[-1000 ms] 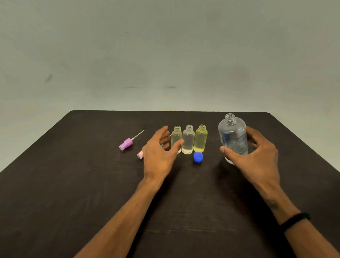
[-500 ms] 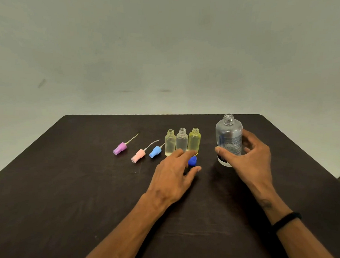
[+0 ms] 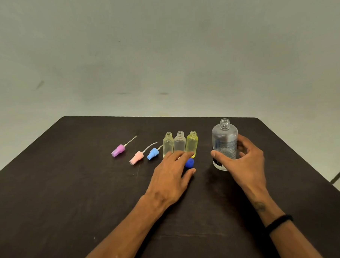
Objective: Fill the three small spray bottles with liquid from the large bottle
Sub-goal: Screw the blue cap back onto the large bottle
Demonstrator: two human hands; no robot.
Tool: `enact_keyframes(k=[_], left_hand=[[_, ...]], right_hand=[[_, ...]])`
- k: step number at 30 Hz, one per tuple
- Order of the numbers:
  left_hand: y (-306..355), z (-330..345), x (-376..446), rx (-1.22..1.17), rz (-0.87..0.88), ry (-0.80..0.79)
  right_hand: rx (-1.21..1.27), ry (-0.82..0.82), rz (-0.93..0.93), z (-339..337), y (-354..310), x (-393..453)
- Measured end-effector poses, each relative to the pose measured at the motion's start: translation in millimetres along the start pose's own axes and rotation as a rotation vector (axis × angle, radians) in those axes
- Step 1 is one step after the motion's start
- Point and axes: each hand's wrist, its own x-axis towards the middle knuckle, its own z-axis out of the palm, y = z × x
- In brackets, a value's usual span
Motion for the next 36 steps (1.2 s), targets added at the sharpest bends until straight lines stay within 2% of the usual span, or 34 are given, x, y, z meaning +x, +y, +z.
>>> enact_keyframes(k=[11,19,25,28,30,32,36], left_hand=[[1,0,-1,-0.019,0.086,-0.003],[2,3,2,0.017,0.217,-0.093],[3,-3,-3,-0.085,0.088,-0.095],[11,-12,0,-0.24,-0.046,0.029],[22,-20,8,-0.395,-0.166,0.154],[36,-29,23,-0.576,-0.287,0.212],[59,-34,56,-0.815,-0.365,0.311]], right_hand=[[0.126,-0.03,0.066,1,-6,-2],[0.185,-0.095,0.075,-1,-8,-2],[0.304,-0.119,0.145,-5,-8,0],[0.396,-0.121,0.204,-7,-7,4],[0.464,-0.137,0.244,-10,-7,5],[0.52,-0.162,0.272,-12,-7,6],[0.587,-0.252,0.299,-17,-10,4]])
